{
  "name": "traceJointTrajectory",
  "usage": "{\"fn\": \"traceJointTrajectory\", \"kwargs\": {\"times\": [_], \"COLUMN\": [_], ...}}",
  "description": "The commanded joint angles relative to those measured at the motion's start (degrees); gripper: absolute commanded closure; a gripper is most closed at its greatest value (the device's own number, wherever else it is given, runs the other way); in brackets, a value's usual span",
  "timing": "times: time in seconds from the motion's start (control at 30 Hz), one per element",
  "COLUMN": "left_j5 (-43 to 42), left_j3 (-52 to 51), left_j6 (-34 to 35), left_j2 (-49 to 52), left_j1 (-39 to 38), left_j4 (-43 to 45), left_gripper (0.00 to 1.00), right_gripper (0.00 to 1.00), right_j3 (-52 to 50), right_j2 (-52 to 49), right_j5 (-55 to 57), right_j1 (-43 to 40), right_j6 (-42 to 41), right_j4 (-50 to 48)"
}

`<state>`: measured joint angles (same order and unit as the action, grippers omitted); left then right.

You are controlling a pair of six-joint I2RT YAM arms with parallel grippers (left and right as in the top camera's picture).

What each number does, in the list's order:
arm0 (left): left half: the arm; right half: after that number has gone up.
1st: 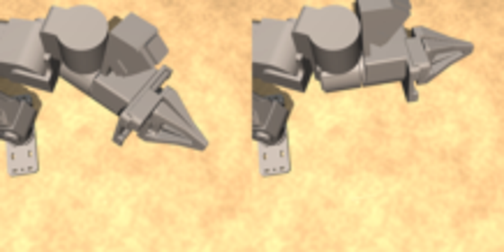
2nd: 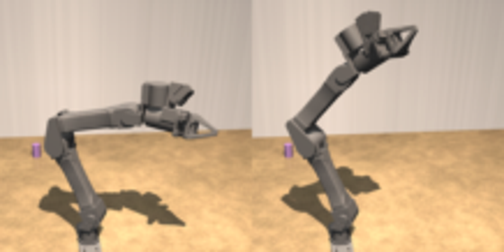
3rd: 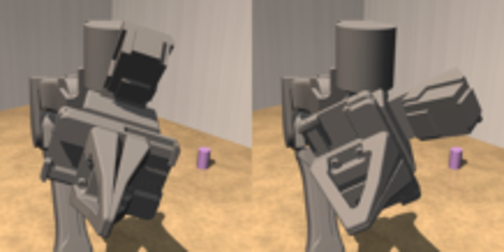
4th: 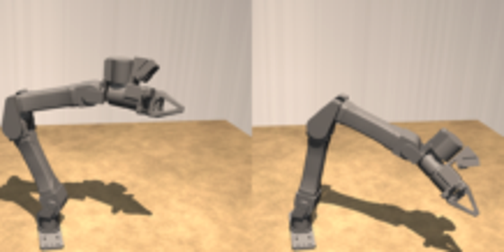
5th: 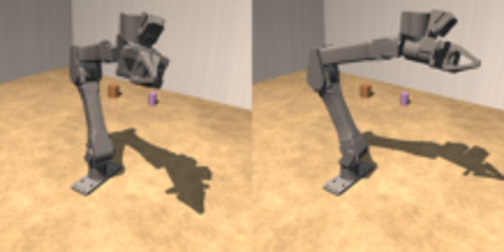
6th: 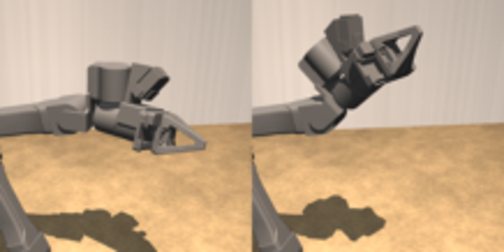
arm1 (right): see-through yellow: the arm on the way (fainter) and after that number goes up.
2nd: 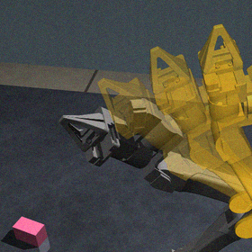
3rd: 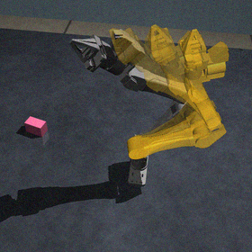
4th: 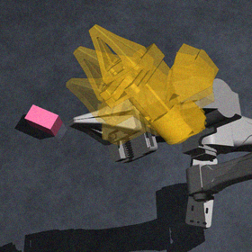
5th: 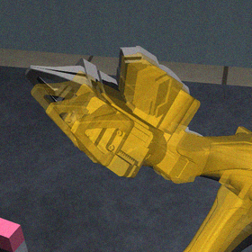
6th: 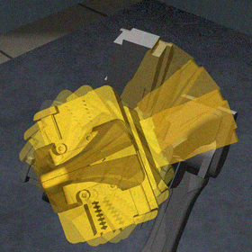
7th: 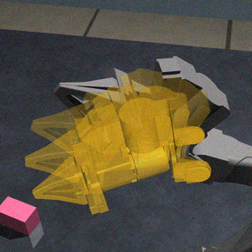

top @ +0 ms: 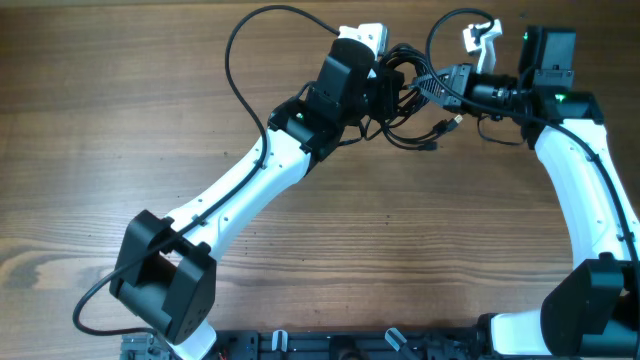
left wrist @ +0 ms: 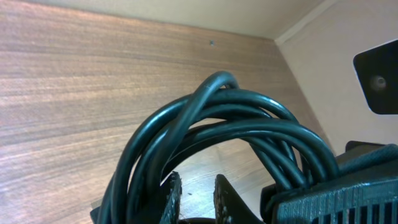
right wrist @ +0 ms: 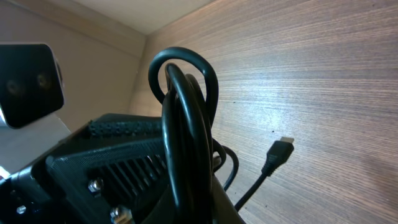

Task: Untangle cables
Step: 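Grasp the cable loops with the left gripper and pull leftward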

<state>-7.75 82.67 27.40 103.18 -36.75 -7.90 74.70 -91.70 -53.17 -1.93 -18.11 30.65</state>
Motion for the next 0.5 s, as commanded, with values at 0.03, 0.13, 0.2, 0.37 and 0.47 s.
{"fn": "traceJointTrajectory", "kwargs": {"times": [0.03,0.13,0.2,0.37,0.47], "left_j5": [5.9,5.9,5.9,5.9,4.8], "left_j3": [-0.3,-0.3,-0.3,-0.3,-0.3], "left_j6": [-5.7,-7.7,-7.7,-7.7,-7.3], "left_j2": [-2.8,-7.5,-10.4,-12.1,-11.5], "left_j1": [1.3,1.4,1.4,2.9,5.9], "left_j4": [1.6,0.7,-2.0,-11.9,-17.4], "left_gripper": [0.77,0.61,0.51,0.44,0.43], "right_gripper": [0.96,0.96,0.96,0.96,0.96], "right_j3": [1.2,1.2,1.2,1.2,1.2], "right_j2": [0.7,0.7,0.7,0.7,0.7], "right_j5": [-3.2,-3.2,-3.2,-3.3,-5.9], "right_j1": [-0.3,-0.3,-0.3,-0.3,-0.3], "right_j6": [1.5,1.6,1.6,1.7,5.2], "right_j4": [0.2,-0.1,-0.2,-0.1,0.0]}}
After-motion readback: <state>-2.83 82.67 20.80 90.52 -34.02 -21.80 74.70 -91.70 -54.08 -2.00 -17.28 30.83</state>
